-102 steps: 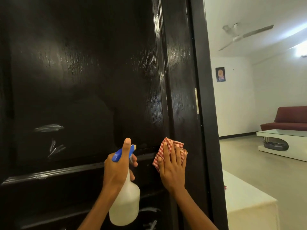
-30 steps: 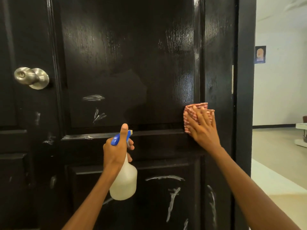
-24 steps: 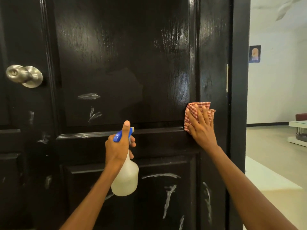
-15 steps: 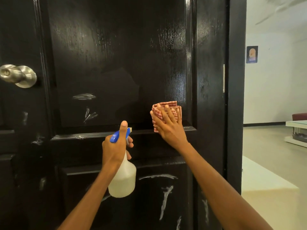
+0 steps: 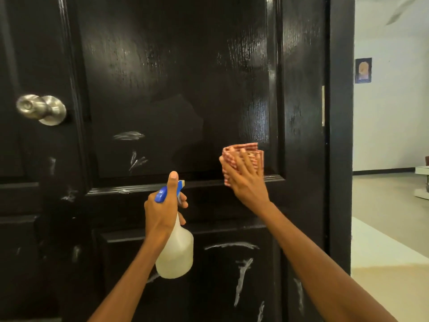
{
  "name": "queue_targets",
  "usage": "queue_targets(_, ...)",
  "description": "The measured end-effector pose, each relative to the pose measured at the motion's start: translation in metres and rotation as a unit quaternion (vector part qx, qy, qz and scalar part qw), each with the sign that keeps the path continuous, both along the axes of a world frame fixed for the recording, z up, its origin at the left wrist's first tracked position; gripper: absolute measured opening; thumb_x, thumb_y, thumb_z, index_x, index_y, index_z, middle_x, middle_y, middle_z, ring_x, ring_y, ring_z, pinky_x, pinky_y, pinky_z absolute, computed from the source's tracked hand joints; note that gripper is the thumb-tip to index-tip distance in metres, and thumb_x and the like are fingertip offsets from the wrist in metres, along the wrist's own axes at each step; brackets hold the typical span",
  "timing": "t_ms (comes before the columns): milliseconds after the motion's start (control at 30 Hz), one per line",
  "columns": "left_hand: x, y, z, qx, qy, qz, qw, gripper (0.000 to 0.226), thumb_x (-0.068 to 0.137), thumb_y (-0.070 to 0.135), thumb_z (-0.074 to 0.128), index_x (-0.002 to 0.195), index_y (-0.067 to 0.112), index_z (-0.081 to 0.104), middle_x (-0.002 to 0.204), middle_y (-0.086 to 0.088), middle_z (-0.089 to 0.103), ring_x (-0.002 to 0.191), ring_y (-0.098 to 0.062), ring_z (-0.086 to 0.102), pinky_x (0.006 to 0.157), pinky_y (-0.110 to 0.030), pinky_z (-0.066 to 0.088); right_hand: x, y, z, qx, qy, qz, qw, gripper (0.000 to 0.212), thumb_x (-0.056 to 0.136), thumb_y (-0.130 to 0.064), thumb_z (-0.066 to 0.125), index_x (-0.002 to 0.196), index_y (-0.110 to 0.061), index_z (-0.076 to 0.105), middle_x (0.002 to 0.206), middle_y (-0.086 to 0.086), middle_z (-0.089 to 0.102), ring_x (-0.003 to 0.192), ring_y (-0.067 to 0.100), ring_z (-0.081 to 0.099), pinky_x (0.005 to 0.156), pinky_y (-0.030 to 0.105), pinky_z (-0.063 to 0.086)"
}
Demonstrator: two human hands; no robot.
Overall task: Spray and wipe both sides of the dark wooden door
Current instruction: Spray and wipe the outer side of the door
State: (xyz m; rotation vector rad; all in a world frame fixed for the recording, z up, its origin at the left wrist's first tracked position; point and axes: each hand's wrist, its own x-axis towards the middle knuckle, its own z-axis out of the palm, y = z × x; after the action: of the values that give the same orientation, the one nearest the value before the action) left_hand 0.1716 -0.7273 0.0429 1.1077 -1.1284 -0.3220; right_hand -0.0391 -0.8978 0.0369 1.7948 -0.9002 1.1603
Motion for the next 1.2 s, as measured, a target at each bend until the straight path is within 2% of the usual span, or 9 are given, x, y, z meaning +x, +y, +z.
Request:
queue_targets(167, 0.042, 0.018, 0.006, -0.009, 0.032, 0.064, 0.997, 0.070, 0.091, 0.069, 0.039, 0.079, 0.007, 0.069, 0.071, -0.011, 0.071, 0.040, -0.022, 0.059, 0.045, -0.023, 0.051, 0.107, 0.018, 0.019, 0.010, 0.048, 0.039, 0.998, 0.072, 0.100, -0.037, 0.049, 0.161, -0.030, 0.011, 0.168, 0.007, 0.006, 0.154, 0.029, -0.008, 0.120, 0.054, -0.015)
queue_targets(333, 0.086, 0.037, 0.015, -0.030, 0.048, 0.106, 0.993, 0.059, 0.093, 0.067, 0.042, 0.089, 0.017, 0.072, 0.072, -0.011, 0.071, 0.044, -0.023, 0.060, 0.048, -0.031, 0.053, 0.198, 0.030, 0.026, 0.011, 0.121, 0.076, 0.990, 0.074, 0.101, -0.035, 0.049, 0.161, -0.028, 0.006, 0.168, 0.010, 0.000, 0.154, 0.032, -0.006, 0.120, 0.064, 0.003)
queue_targets(500, 0.113, 0.054, 0.014, -0.045, 0.029, 0.154, 0.987, 0.062, 0.093, 0.067, 0.041, 0.084, 0.014, 0.071, 0.069, -0.010, 0.070, 0.044, -0.023, 0.061, 0.045, -0.027, 0.052, 0.281, 0.052, 0.043, 0.016, 0.199, 0.093, 0.975, 0.070, 0.100, -0.032, 0.051, 0.160, -0.027, 0.015, 0.168, 0.008, 0.004, 0.154, 0.032, -0.004, 0.120, 0.063, -0.005)
queue_targets(633, 0.125, 0.062, 0.010, -0.039, 0.025, 0.166, 0.985, 0.065, 0.091, 0.069, 0.040, 0.088, 0.012, 0.071, 0.070, -0.011, 0.070, 0.044, -0.022, 0.061, 0.045, -0.027, 0.052, 0.290, 0.051, 0.052, 0.008, 0.239, 0.082, 0.967, 0.066, 0.102, -0.038, 0.044, 0.160, -0.030, 0.013, 0.168, 0.005, 0.005, 0.155, 0.030, -0.001, 0.121, 0.061, -0.006)
queue_targets(767, 0.126, 0.059, 0.011, -0.035, 0.030, 0.156, 0.987, 0.061, 0.093, 0.066, 0.043, 0.085, 0.011, 0.070, 0.071, -0.013, 0.069, 0.043, -0.021, 0.058, 0.042, -0.025, 0.050, 0.235, 0.045, 0.059, 0.001, 0.177, 0.092, 0.980, 0.059, 0.102, -0.050, 0.037, 0.158, -0.034, 0.024, 0.167, 0.004, 0.016, 0.154, 0.030, 0.011, 0.121, 0.061, 0.000)
queue_targets(900, 0.126, 0.051, 0.024, -0.049, 0.030, 0.122, 0.991, 0.055, 0.092, 0.063, 0.045, 0.095, 0.015, 0.071, 0.071, -0.011, 0.067, 0.044, -0.017, 0.057, 0.039, -0.024, 0.049, 0.149, 0.026, 0.080, 0.007, -0.010, 0.034, 0.999, 0.063, 0.102, -0.052, 0.040, 0.158, -0.032, 0.023, 0.166, 0.006, 0.021, 0.153, 0.032, 0.017, 0.120, 0.062, 0.012)
queue_targets(1067, 0.130, 0.039, 0.061, -0.073, 0.033, 0.122, 0.989, 0.059, 0.090, 0.067, 0.046, 0.088, 0.013, 0.071, 0.072, -0.013, 0.068, 0.047, -0.023, 0.059, 0.042, -0.030, 0.051, 0.144, 0.028, 0.129, 0.048, -0.172, -0.017, 0.984, 0.061, 0.105, -0.050, 0.027, 0.160, -0.030, 0.010, 0.168, 0.010, 0.007, 0.154, 0.035, 0.006, 0.118, 0.067, 0.002)
queue_targets(1133, 0.134, 0.037, 0.071, -0.079, 0.026, 0.126, 0.988, 0.060, 0.091, 0.066, 0.046, 0.088, 0.012, 0.071, 0.071, -0.014, 0.068, 0.048, -0.024, 0.058, 0.043, -0.030, 0.051, 0.168, 0.033, 0.133, 0.047, -0.186, 0.002, 0.981, 0.059, 0.105, -0.047, 0.023, 0.161, -0.028, 0.012, 0.168, 0.011, 0.008, 0.154, 0.035, 0.005, 0.118, 0.067, 0.000)
queue_targets(1200, 0.137, 0.032, 0.077, -0.088, 0.021, 0.130, 0.987, 0.062, 0.090, 0.066, 0.046, 0.084, 0.009, 0.070, 0.070, -0.014, 0.068, 0.046, -0.025, 0.058, 0.043, -0.030, 0.051, 0.192, 0.032, 0.128, 0.031, -0.107, 0.037, 0.993, 0.060, 0.105, -0.044, 0.026, 0.160, -0.026, 0.015, 0.167, 0.011, 0.011, 0.154, 0.035, 0.005, 0.119, 0.065, -0.002)
